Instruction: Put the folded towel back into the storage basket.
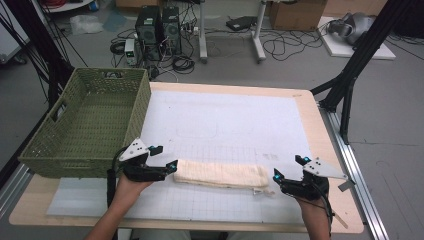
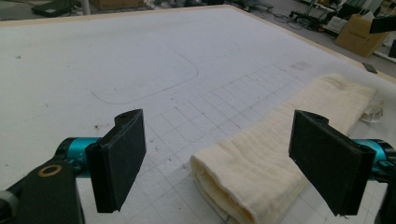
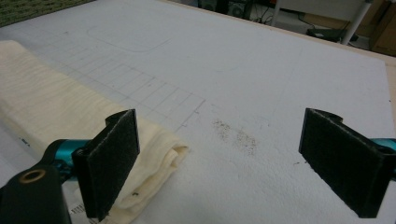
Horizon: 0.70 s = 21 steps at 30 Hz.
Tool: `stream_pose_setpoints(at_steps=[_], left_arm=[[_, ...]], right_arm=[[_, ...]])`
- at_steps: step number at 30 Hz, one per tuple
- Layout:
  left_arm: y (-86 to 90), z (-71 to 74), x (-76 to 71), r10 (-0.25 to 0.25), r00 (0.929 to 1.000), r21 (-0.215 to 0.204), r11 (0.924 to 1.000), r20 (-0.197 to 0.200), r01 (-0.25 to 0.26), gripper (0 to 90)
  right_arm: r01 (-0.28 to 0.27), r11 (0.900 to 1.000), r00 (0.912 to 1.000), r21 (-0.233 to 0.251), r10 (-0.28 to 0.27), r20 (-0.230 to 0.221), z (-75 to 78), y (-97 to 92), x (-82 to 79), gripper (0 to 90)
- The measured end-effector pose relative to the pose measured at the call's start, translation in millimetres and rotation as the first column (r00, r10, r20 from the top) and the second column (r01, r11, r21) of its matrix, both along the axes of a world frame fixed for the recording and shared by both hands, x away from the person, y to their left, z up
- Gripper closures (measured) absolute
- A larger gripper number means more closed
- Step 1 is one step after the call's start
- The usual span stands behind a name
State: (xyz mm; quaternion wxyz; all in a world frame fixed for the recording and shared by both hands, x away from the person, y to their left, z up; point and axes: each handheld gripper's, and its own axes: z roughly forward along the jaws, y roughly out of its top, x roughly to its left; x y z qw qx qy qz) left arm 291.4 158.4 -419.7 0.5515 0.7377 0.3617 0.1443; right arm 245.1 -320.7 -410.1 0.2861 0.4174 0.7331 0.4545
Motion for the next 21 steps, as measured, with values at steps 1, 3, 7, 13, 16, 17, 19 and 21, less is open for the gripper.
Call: stream_pose_setpoints(at_steps=[1, 3, 7, 13, 16, 17, 19, 21], left_arm=[[-0.8, -0.4, 0.3, 0.003, 1.0000, 0.008, 1.0000, -0.003, -0.003, 19.3], [-2.3, -1.9, 1.1, 0.019, 0.9997, 0.024, 0.9995, -0.017, -0.019, 19.2], [-3.6, -4.9, 1.8, 0.015, 0.9990, 0.032, 0.9994, -0.043, -0.013, 19.5], [-5.9, -8.5, 2.3, 0.004, 0.9964, 0.041, 0.9992, -0.085, 0.000, 21.2], [-6.5, -11.2, 2.9, 0.005, 0.9939, 0.049, 0.9988, -0.110, 0.001, 24.1], [-6.4, -11.8, 3.3, 0.001, 0.9936, 0.054, 0.9985, -0.113, 0.005, 24.4], [-6.9, -12.8, 3.7, 0.001, 0.9923, 0.059, 0.9982, -0.124, 0.007, 25.5], [-7.7, -13.8, 3.9, 0.001, 0.9911, 0.063, 0.9980, -0.133, 0.007, 26.8]], right_arm=[[0.000, 1.0000, 1.0000, 0.000, 0.000, 0.001, -0.2, -0.1, 0.1, 11.6], [-0.003, 1.0000, 1.0000, 0.000, 0.003, -0.001, -0.8, 0.0, 0.5, 11.6], [-0.004, 1.0000, 1.0000, -0.003, 0.004, -0.008, -1.5, 0.5, 0.8, 11.6], [-0.005, 1.0000, 1.0000, -0.004, 0.005, -0.008, -2.4, 1.0, 1.2, 11.6], [-0.005, 1.0000, 0.9999, -0.006, 0.005, -0.011, -2.7, 1.4, 0.9, 11.6], [-0.004, 1.0000, 0.9999, -0.005, 0.004, -0.011, -2.7, 1.6, 1.0, 11.6], [-0.005, 1.0000, 0.9999, -0.008, 0.005, -0.011, -3.0, 1.5, 1.4, 11.6], [-0.005, 1.0000, 0.9999, -0.007, 0.005, -0.014, -3.5, 1.5, 1.7, 11.6]])
